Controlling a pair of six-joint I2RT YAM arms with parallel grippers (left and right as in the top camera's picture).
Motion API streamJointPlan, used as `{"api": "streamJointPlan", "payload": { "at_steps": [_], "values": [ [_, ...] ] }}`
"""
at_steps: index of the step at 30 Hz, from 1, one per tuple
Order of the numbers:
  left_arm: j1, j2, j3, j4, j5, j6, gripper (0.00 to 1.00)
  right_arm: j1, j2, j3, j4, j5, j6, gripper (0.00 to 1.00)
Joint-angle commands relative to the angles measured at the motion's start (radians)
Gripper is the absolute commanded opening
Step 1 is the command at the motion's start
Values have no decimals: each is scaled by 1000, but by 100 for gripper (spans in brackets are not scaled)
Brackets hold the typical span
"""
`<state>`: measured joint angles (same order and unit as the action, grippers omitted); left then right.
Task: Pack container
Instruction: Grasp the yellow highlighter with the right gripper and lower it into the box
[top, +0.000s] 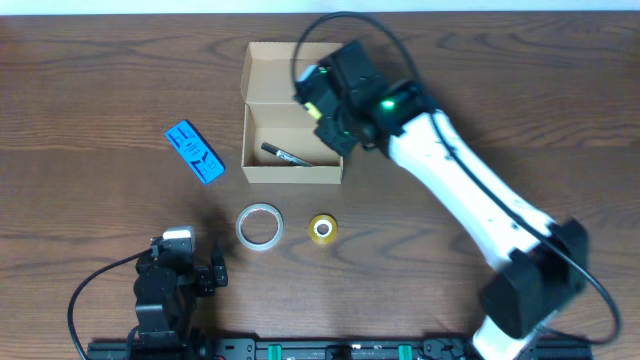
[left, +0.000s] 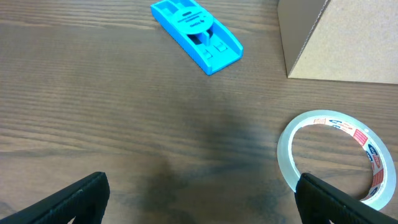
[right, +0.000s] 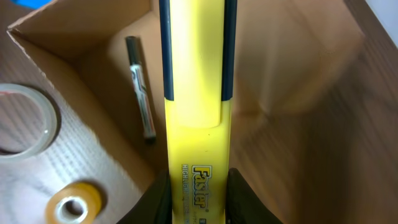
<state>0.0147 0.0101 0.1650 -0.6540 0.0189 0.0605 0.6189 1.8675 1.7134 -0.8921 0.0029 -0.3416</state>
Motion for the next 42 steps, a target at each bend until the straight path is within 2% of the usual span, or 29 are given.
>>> {"api": "streamJointPlan", "payload": {
  "at_steps": [1,6,20,23,26,29,32,37,42],
  "values": [
    [-5,-6,-9,-2,-8,14,95,33,76,55,11,-11,-148,4],
    [-5,-6,-9,-3,-8,14,95,51,156,58,43,-11,-238,12],
    [-5,-6,-9,-2,-8,14,95,55,287,58,66,-46,-262,11],
    [-5,-6,-9,-3,-8,14,95,56,290,58,87,-45,-262,17],
    [-5,-6,-9,-3,-8,14,95,57,290,58,113,-45,-262,30],
    [-5,-6,-9,-2,-8,14,95,57,289,58,126,-44,-262,33],
    [-5,-6,-9,-3,-8,14,95,57,288,62,126,-44,-262,47],
    [-5,-6,-9,-3,-8,14,95,57,279,83,124,-25,-240,46],
    [-5,-6,-9,-3,-8,14,96,57,210,179,86,-3,-151,50]
  ]
}}
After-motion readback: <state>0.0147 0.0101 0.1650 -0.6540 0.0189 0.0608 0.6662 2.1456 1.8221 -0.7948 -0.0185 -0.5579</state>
